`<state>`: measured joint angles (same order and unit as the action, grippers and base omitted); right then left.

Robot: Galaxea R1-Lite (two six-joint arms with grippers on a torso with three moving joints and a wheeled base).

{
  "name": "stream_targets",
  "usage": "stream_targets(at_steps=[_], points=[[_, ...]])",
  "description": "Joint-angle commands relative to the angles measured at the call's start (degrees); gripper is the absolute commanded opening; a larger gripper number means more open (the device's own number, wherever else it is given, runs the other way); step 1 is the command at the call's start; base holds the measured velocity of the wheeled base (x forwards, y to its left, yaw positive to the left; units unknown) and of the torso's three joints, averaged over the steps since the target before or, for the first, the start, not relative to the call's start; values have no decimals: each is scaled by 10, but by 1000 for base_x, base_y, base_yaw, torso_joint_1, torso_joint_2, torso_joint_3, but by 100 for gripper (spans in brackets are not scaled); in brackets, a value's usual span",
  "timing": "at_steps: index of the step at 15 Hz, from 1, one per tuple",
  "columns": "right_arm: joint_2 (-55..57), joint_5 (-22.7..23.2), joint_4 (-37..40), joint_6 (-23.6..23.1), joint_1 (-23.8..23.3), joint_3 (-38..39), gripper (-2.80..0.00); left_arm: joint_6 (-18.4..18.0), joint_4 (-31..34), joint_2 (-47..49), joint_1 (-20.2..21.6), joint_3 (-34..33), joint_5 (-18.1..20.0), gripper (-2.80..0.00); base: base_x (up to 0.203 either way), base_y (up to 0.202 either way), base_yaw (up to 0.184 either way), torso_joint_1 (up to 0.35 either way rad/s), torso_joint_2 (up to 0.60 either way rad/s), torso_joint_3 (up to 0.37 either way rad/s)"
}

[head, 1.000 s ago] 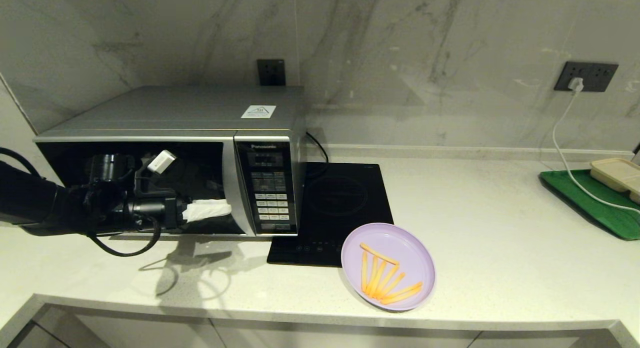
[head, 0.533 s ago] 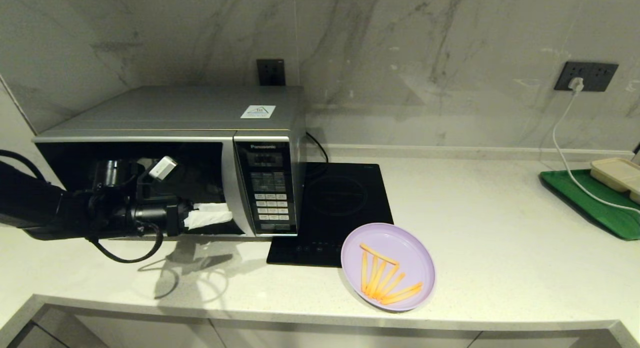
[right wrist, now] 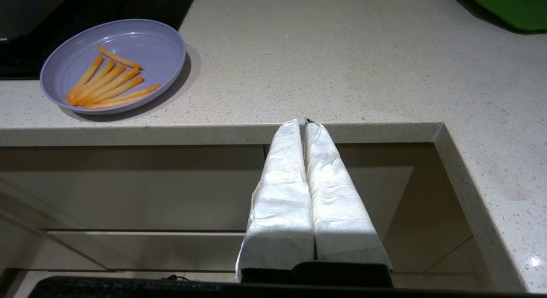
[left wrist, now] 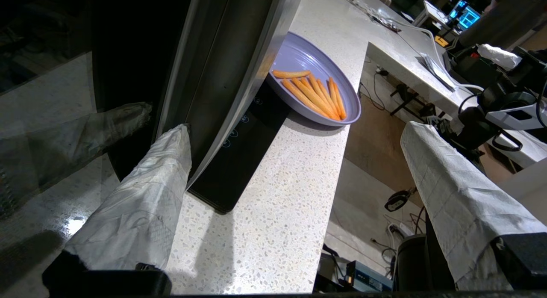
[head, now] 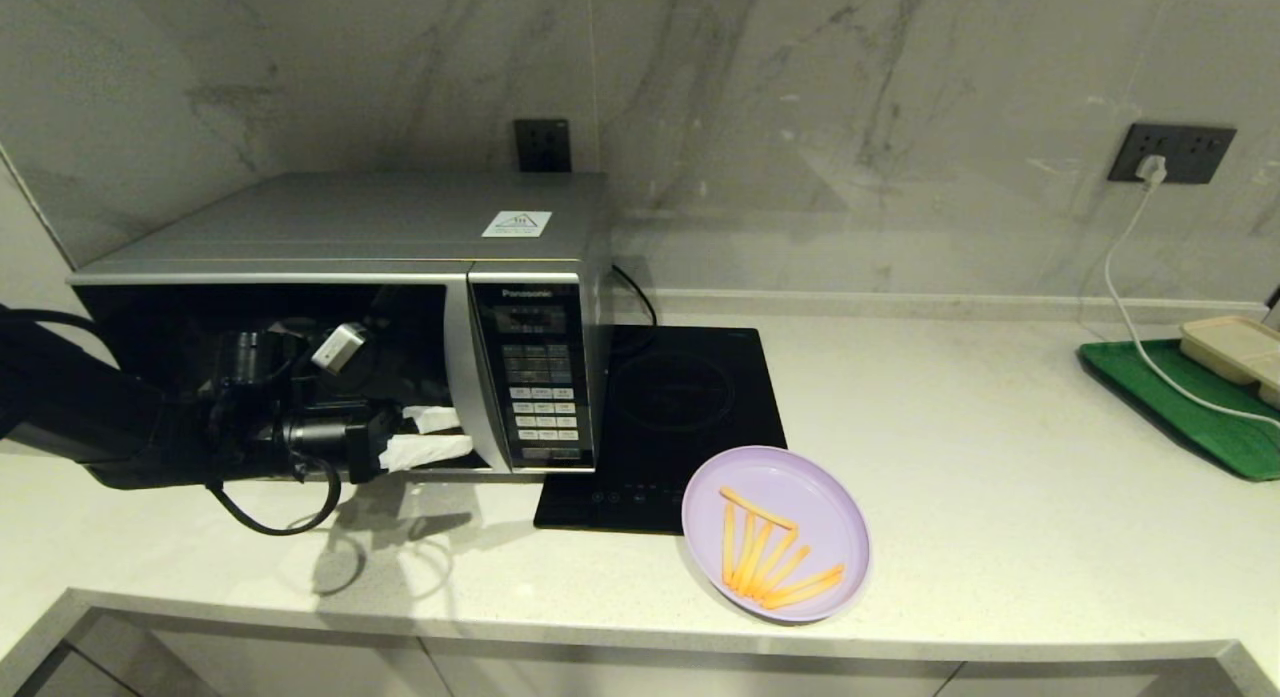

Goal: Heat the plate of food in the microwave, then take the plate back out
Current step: Open the microwave oven

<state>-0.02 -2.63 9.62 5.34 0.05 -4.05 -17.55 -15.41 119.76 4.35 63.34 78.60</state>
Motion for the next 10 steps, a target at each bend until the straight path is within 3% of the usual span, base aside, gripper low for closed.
stream_targets(at_steps=[1, 7, 10], points=[[0, 0, 0, 0, 0, 0, -280, 0, -1, 2, 0, 3, 3, 0, 0, 0, 0, 0, 0, 0], [0, 0, 0, 0, 0, 0, -280, 2, 4, -6, -2, -3, 9, 0, 0, 0, 0, 0, 0, 0], [0, 0, 0, 0, 0, 0, -280, 8, 40, -70, 20, -52, 32, 0, 0, 0, 0, 0, 0, 0]])
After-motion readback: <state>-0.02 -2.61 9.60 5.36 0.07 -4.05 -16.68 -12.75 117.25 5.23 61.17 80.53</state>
